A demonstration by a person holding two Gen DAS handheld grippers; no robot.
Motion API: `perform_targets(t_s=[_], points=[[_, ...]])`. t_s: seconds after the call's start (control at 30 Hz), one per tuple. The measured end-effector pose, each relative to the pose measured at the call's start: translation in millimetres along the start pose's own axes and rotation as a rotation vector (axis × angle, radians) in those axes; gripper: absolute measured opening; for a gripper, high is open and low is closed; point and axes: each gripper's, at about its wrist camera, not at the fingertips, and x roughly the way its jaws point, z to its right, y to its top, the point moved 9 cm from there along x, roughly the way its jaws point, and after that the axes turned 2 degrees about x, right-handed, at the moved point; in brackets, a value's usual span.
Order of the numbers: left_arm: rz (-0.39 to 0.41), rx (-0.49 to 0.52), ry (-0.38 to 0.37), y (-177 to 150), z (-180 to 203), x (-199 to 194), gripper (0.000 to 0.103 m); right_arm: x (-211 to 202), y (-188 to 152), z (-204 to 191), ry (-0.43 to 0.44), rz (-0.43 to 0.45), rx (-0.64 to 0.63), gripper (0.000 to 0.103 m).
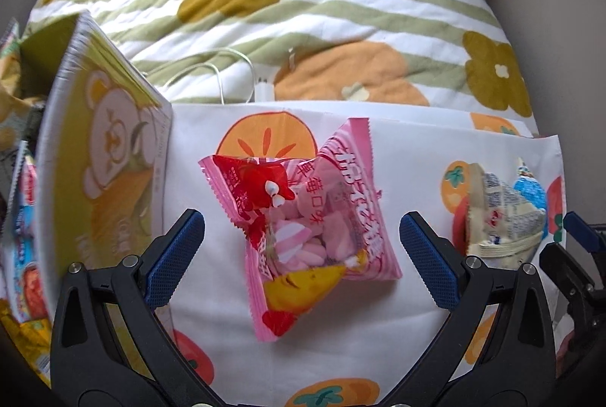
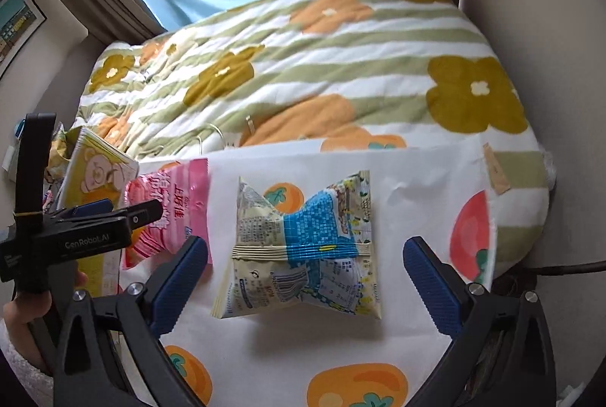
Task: Organize snacks
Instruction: 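Grasp the pink strawberry candy bag with the left tool while the right tool grasps the blue-white wafer packet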
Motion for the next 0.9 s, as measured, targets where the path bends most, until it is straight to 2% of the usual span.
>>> perform_targets(t_s=[0.2,0.4,0.47,0.5,0.53,0.8,0.87,0.9], points=[[-0.071,-0.009,-0.037,0,-5,28,0.102,33,-6,9,-0.004,-0.075,0.005,0.103],[-0.095,-0.033,-0.083,-3,-4,41,0.102,55,-10,12,0.012,-0.132,0.011,0.103],[-0.090,-0.016,-0.092,-3,-1,41,0.092,56,-11,11,0.030,-0.127,0.013,0.103],[-0.090,-0.007,-0.104,-4,2,41,0.080,56,-11,11,0.032,-0.121,0.009,0.103],[-0.091,0.001,-0.111,-5,5,40,0.077,55,-10,10,0.036,-0.112,0.004,0.103],[-0.066,-0.001,-0.125,-8,4,32,0.074,49,-7,5,0.059,-0.074,-0.016,0.103],[-0.058,0.006,-0.122,-9,5,29,0.073,48,-9,7,0.060,-0.071,-0.009,0.099],[-0.052,0.011,-0.117,-10,5,28,0.073,48,-9,8,0.065,-0.072,-0.006,0.092]])
